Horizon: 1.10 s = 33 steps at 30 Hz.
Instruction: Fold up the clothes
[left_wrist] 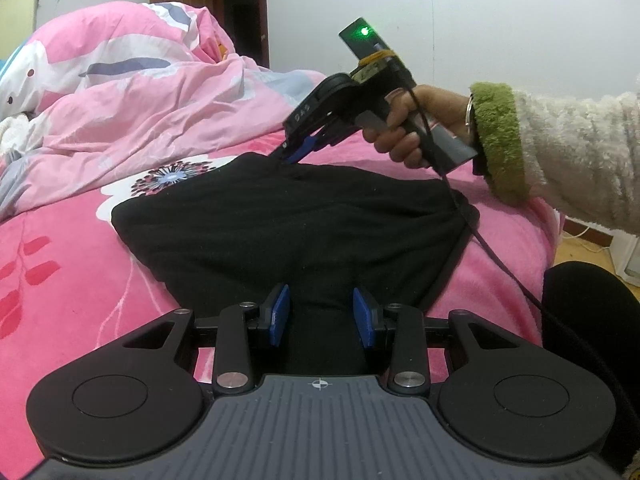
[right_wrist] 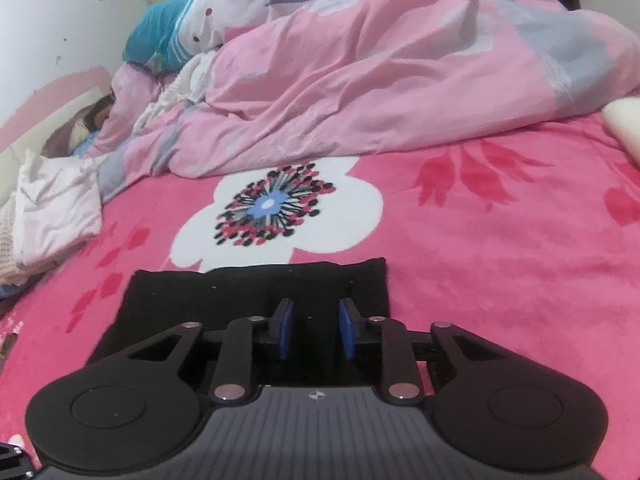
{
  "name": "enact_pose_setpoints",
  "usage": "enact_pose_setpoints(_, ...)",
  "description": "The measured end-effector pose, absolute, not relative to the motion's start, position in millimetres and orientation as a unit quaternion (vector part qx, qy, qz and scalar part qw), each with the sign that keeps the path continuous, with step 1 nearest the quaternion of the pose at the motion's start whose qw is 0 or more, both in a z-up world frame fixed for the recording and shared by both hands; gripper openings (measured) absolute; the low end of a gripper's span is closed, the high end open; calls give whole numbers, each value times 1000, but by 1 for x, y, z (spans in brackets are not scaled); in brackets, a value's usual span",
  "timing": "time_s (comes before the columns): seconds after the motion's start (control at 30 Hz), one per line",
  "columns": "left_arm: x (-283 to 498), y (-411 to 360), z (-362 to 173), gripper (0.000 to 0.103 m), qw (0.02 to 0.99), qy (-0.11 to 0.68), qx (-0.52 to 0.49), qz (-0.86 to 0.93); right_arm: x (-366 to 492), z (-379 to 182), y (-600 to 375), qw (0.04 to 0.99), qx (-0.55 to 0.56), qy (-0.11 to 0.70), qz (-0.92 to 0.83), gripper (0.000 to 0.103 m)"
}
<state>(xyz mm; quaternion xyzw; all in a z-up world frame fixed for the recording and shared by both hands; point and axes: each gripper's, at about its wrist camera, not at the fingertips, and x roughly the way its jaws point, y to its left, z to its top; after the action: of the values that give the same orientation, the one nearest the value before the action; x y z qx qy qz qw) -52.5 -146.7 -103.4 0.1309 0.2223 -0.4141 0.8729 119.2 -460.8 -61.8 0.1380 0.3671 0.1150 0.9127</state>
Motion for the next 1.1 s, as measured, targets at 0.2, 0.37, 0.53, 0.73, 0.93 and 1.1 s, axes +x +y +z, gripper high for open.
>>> enact_pose_setpoints(0.2, -54, -148, -100, 35, 873, 222, 133, -413, 109, -50, -468, 936, 132, 318, 77, 1)
enact_pose_setpoints(0.37, -52, -153, -100, 35, 873, 221, 140, -413, 111, -49, -476, 939, 124, 315, 62, 0)
enact_pose_setpoints(0.53, -52, -154, -100, 35, 872, 221, 144, -412, 119, -66, -476, 935, 117, 332, 53, 0)
enact_pose_setpoints(0.73, -52, -153, -100, 35, 871, 224, 143, -412, 112, -70, -494, 919, 188, 344, 49, 5)
enact_pose_setpoints(0.93, -50, -154, -99, 35, 872, 226, 140, -412, 30, -32, -526, 908, 274, 315, 42, 7)
enact_pose_setpoints(1.1, -51, -153, -97, 35, 874, 228, 136, -407, -47, -22, -514, 896, 297, 321, 77, 8)
